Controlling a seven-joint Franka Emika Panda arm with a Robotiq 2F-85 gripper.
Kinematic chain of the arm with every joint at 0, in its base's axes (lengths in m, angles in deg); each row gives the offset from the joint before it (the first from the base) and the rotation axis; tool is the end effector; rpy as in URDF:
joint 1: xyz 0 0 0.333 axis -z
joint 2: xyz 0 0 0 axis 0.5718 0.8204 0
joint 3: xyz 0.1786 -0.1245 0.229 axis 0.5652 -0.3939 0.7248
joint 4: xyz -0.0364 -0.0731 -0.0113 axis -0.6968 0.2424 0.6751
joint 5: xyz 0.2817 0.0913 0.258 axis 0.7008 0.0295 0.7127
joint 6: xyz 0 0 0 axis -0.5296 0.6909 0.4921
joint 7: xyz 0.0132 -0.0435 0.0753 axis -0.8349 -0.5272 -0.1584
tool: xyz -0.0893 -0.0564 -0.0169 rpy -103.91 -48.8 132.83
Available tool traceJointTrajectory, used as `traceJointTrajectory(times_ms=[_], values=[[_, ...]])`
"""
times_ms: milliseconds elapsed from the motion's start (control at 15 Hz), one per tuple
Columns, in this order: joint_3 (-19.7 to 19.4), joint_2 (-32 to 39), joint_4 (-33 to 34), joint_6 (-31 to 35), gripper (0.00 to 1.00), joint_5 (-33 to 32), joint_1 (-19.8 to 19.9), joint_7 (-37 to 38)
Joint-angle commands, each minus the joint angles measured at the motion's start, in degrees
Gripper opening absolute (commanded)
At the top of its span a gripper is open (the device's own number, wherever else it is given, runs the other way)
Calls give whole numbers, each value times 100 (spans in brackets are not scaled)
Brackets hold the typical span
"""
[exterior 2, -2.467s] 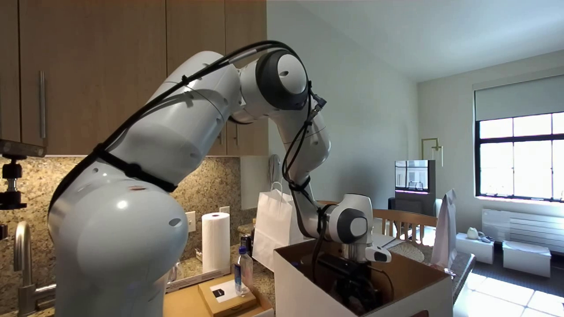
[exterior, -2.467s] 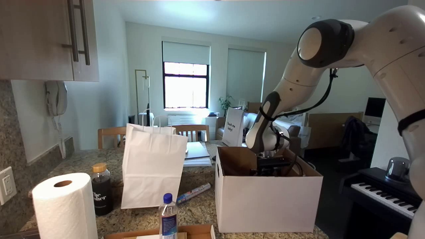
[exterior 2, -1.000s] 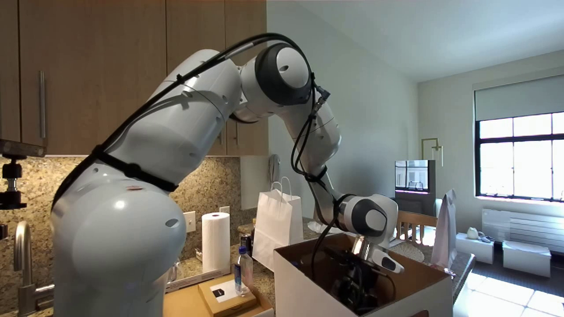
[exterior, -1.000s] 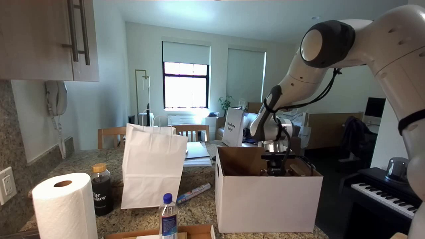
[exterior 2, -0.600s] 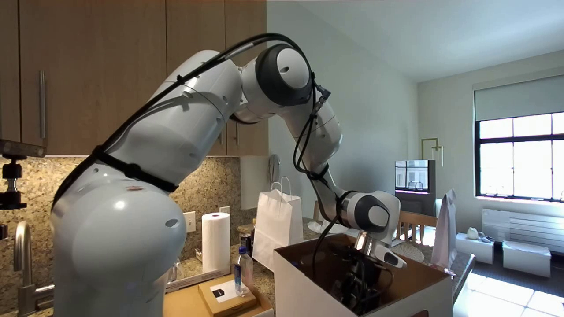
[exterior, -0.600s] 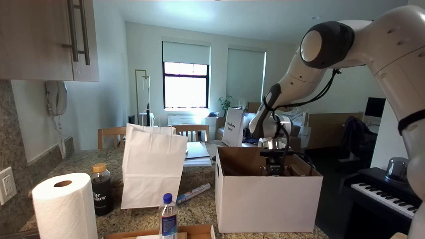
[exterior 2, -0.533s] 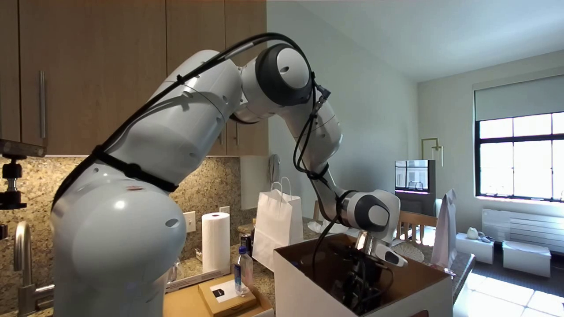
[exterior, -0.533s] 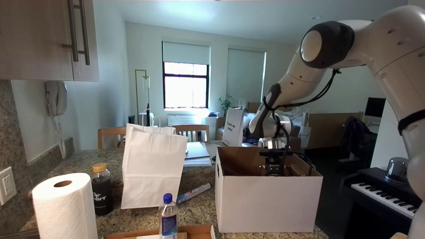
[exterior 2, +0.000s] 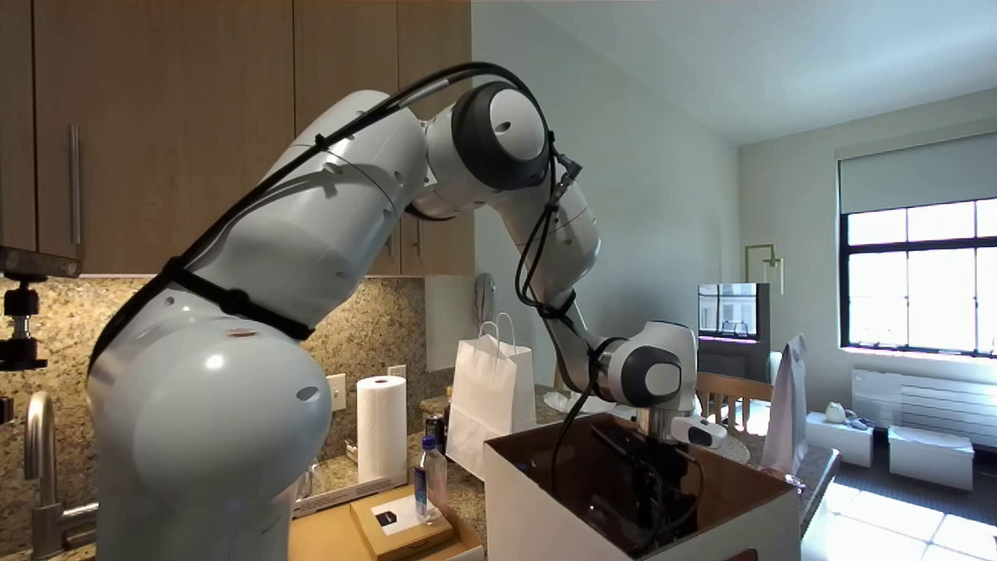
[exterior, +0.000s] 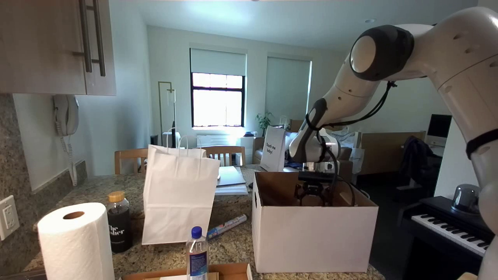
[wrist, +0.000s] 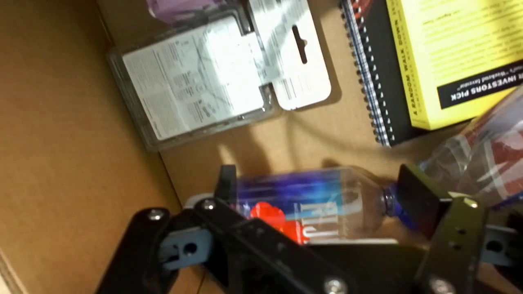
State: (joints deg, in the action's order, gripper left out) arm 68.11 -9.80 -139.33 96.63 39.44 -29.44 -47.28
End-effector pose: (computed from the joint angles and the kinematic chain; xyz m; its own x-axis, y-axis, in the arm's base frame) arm 0.5754 -0.1626 0.1605 0.7003 -0.7088 -0.0840 -0.7082 -0.7048 0.0428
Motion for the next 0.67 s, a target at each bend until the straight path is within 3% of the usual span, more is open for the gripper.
traceJointTrajectory(times_ms=[0, 267, 600], values=[[-257, 211, -232, 1347, 100, -438, -317, 91], [-783, 509, -399, 2397, 100, -1044, -846, 25], [-1261, 329, -871, 2961, 100, -1708, -1423, -522]])
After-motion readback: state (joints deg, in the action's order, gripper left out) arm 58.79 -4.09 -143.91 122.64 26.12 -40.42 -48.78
